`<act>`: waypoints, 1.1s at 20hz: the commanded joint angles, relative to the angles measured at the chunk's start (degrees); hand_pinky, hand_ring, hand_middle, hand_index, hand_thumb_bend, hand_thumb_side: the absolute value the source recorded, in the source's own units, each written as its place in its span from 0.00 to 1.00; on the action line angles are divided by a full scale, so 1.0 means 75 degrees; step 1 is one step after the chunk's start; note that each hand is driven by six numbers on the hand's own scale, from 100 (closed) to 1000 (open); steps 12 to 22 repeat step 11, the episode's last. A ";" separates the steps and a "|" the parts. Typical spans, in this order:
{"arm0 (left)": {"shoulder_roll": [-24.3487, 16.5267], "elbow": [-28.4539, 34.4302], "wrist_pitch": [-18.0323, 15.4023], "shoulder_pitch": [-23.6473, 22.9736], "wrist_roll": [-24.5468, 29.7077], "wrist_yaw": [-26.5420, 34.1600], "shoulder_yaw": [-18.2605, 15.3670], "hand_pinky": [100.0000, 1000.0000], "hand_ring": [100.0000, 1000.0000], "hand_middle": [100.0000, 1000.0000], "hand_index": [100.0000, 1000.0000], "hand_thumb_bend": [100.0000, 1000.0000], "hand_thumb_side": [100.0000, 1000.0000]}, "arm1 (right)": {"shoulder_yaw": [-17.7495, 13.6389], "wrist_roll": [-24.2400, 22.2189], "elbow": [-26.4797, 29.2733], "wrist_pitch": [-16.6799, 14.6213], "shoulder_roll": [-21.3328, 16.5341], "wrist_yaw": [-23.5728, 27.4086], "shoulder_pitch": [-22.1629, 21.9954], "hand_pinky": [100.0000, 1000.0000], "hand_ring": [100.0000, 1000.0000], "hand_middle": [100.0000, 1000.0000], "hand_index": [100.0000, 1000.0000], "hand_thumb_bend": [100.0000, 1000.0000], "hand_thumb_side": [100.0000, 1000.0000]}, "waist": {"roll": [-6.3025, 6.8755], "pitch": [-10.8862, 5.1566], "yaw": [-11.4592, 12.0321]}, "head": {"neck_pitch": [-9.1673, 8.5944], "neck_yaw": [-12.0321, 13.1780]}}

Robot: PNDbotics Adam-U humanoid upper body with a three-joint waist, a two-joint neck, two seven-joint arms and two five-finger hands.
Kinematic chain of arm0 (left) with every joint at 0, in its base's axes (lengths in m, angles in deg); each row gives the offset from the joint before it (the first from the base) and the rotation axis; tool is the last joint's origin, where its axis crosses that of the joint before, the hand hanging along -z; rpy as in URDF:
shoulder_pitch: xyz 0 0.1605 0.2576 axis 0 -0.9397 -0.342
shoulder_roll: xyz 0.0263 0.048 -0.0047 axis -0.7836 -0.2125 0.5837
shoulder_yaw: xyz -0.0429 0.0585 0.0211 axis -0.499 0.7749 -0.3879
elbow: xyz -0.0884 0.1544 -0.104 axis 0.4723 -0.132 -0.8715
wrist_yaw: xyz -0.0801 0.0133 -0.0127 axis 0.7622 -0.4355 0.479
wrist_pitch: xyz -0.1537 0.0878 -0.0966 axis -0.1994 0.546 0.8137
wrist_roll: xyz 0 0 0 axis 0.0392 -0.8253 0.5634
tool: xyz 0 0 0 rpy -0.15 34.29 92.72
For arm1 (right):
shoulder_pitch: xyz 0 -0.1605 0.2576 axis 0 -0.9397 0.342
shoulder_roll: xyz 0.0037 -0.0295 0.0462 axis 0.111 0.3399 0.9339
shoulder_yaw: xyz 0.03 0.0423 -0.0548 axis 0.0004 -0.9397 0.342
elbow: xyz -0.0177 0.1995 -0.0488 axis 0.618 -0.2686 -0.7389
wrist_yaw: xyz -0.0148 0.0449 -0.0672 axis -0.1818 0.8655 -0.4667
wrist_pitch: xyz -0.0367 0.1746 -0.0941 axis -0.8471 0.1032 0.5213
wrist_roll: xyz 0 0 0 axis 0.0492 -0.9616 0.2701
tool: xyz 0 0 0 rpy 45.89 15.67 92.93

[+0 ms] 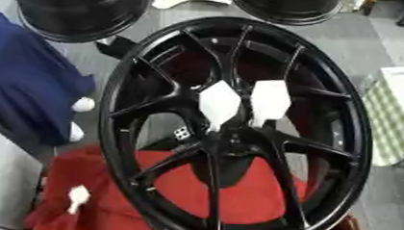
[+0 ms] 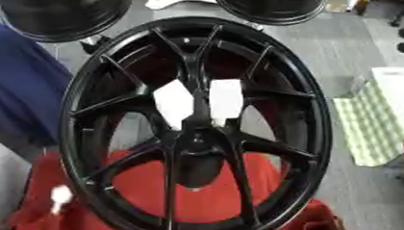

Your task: Pull the pin out of the wheel hub.

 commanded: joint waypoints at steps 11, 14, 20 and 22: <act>0.0342 0.1702 0.0507 -0.0782 -0.5116 0.1557 -0.0321 0.77 0.75 0.67 0.79 0.12 0.47 | -0.0100 0.0022 0.0112 -0.0014 -0.0193 0.0001 0.0146 0.64 0.67 0.60 0.68 0.00 0.66 | -0.0045 -0.0205 0.0038 | -0.0069 0.0088; 0.0342 0.1702 0.0507 -0.0782 -0.5116 0.1557 -0.0321 0.77 0.75 0.67 0.79 0.12 0.47 | -0.0100 0.0022 0.0112 -0.0014 -0.0193 0.0001 0.0146 0.64 0.67 0.60 0.68 0.00 0.66 | -0.0045 -0.0205 0.0038 | -0.0069 0.0088; 0.0342 0.1702 0.0507 -0.0782 -0.5116 0.1557 -0.0321 0.77 0.75 0.67 0.79 0.12 0.47 | -0.0100 0.0022 0.0112 -0.0014 -0.0193 0.0001 0.0146 0.64 0.67 0.60 0.68 0.00 0.66 | -0.0045 -0.0205 0.0038 | -0.0069 0.0088; 0.0342 0.1702 0.0507 -0.0782 -0.5116 0.1557 -0.0321 0.77 0.75 0.67 0.79 0.12 0.47 | -0.0100 0.0022 0.0112 -0.0014 -0.0193 0.0001 0.0146 0.64 0.67 0.60 0.68 0.00 0.66 | -0.0045 -0.0205 0.0038 | -0.0069 0.0088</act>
